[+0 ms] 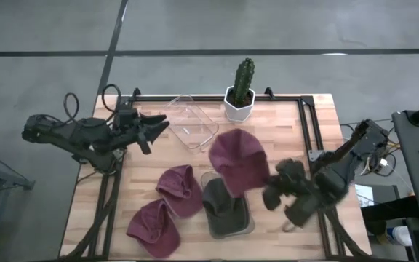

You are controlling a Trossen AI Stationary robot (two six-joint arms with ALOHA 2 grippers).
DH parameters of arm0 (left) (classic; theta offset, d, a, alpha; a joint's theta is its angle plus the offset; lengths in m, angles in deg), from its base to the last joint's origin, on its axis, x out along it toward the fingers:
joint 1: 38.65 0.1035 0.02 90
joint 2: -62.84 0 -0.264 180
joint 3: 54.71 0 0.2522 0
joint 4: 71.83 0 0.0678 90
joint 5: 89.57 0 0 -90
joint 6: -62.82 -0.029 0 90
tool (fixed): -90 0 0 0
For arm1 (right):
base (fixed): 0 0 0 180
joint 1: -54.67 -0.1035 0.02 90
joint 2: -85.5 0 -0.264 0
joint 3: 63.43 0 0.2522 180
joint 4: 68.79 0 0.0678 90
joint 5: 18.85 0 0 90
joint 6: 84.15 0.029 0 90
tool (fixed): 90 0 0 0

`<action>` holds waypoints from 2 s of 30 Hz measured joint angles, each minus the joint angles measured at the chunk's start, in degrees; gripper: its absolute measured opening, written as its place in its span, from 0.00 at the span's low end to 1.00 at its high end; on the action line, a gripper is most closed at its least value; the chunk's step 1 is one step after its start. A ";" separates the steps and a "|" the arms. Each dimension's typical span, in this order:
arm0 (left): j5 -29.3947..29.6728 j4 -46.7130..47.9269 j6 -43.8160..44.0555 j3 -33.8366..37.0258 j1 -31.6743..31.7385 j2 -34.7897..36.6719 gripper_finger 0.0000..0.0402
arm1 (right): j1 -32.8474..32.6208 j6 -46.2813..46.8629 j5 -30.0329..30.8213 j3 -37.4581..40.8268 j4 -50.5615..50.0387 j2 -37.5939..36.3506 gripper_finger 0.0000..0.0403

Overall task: Pick & Place hat
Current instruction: Put the right red cap into the top transparent bin

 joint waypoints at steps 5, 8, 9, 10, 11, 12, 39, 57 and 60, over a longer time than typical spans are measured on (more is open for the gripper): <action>0.00 0.03 0.02 0.01 0.00 0.23 0.44 | 11.23 -17.12 1.07 0.00 8.66 -0.63 0.03; 0.00 0.02 0.45 0.01 0.00 0.15 0.44 | 18.24 -27.51 0.94 0.00 15.18 -0.87 0.03; 0.00 0.03 0.86 0.01 0.00 0.15 0.44 | 20.64 -31.08 0.53 0.00 17.67 -0.88 0.03; -0.02 0.03 1.37 0.01 0.02 0.15 0.44 | 22.91 -34.87 -0.37 0.00 20.43 -0.88 0.03; -0.02 0.03 1.71 0.01 0.01 0.15 0.44 | 25.23 -39.18 -1.57 0.00 23.32 -0.88 0.03; -0.03 0.03 1.76 0.01 0.01 0.15 0.44 | 27.51 -43.49 -3.09 0.00 26.26 -0.75 0.03; -14.78 0.02 10.88 0.33 0.00 2.97 0.44 | 57.88 -61.04 -41.76 -1.66 46.78 18.64 0.03; -14.99 1.44 15.06 0.47 0.00 2.62 0.44 | 62.22 -59.00 -53.83 -19.50 27.80 35.00 0.03; -14.98 1.43 15.08 0.47 0.00 2.64 0.44 | 62.17 -59.78 -54.55 -23.26 24.24 37.40 0.07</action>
